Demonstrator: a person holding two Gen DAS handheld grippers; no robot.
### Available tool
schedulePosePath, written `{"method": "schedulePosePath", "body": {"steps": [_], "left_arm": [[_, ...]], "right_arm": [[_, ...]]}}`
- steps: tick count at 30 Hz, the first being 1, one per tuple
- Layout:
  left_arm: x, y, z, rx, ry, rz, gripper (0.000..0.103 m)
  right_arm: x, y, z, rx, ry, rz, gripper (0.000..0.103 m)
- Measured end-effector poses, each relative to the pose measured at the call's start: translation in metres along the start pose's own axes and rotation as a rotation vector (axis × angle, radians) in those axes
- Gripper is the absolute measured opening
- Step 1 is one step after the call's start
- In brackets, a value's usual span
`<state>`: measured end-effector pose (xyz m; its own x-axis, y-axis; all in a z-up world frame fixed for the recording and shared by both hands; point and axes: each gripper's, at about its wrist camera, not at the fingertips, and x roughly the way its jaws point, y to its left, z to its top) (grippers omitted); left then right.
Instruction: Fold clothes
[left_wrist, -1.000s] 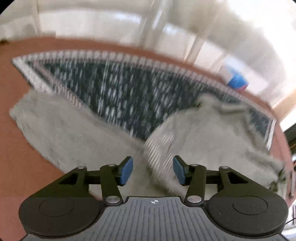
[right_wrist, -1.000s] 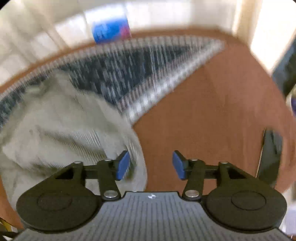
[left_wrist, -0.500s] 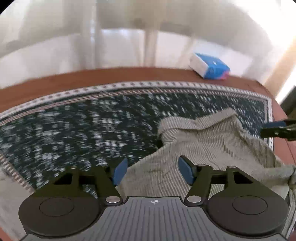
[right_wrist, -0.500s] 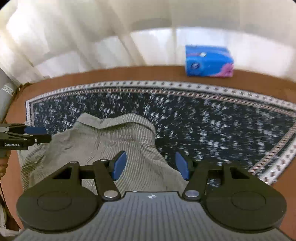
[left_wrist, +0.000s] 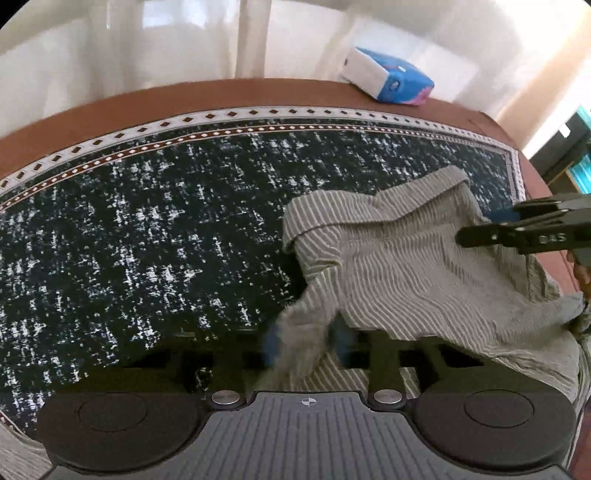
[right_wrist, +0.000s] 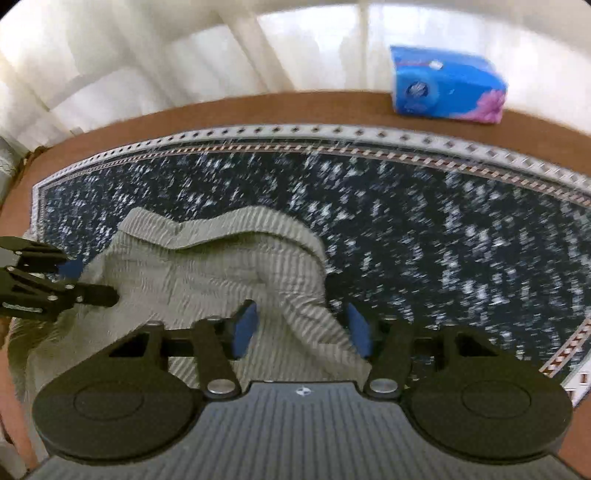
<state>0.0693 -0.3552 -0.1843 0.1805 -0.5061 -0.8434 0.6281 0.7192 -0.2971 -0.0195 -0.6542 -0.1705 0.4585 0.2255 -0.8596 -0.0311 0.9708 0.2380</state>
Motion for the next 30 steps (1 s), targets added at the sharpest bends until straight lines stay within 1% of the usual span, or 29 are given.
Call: {"method": "schedulePosePath", "body": {"steps": [1, 2, 4, 7, 9, 12, 15, 17, 20, 23, 28, 30], "left_arm": [[-0.003, -0.001, -0.001, -0.004, -0.008, -0.003, 0.003], [-0.008, -0.002, -0.002, -0.005, -0.027, 0.0, 0.001], [-0.021, -0.003, -0.004, -0.027, -0.067, 0.002, 0.0], [-0.051, 0.001, -0.006, -0.085, -0.147, -0.012, 0.0], [-0.074, 0.001, -0.004, -0.086, -0.198, -0.015, 0.0], [-0.108, -0.001, 0.005, -0.058, -0.268, 0.017, 0.0], [-0.138, 0.003, 0.024, -0.05, -0.349, 0.042, 0.0], [-0.156, 0.008, 0.039, -0.045, -0.402, 0.063, 0.0], [-0.168, 0.018, 0.07, -0.037, -0.456, 0.107, 0.0], [-0.166, 0.034, 0.1, -0.051, -0.493, 0.153, 0.0], [-0.117, 0.063, 0.138, -0.102, -0.46, 0.205, 0.0], [-0.096, 0.074, 0.153, -0.123, -0.444, 0.225, 0.0]], "right_arm": [[0.003, 0.0, 0.001, 0.011, 0.022, 0.014, 0.018], [0.001, 0.001, 0.001, 0.018, 0.03, 0.019, 0.012], [-0.01, 0.006, 0.001, 0.015, 0.018, 0.04, 0.005], [-0.038, 0.02, 0.006, -0.024, -0.018, 0.075, 0.004], [-0.06, 0.031, 0.01, -0.054, -0.052, 0.105, 0.004], [-0.093, 0.047, 0.022, -0.102, -0.119, 0.156, 0.004], [-0.121, 0.063, 0.047, -0.144, -0.194, 0.195, 0.004], [-0.133, 0.07, 0.068, -0.167, -0.231, 0.217, 0.004], [-0.138, 0.084, 0.103, -0.212, -0.284, 0.219, 0.004], [-0.128, 0.091, 0.142, -0.227, -0.331, 0.195, 0.004], [-0.097, 0.091, 0.192, -0.211, -0.393, 0.139, 0.004], [-0.073, 0.088, 0.204, -0.21, -0.39, 0.093, 0.004]]}}
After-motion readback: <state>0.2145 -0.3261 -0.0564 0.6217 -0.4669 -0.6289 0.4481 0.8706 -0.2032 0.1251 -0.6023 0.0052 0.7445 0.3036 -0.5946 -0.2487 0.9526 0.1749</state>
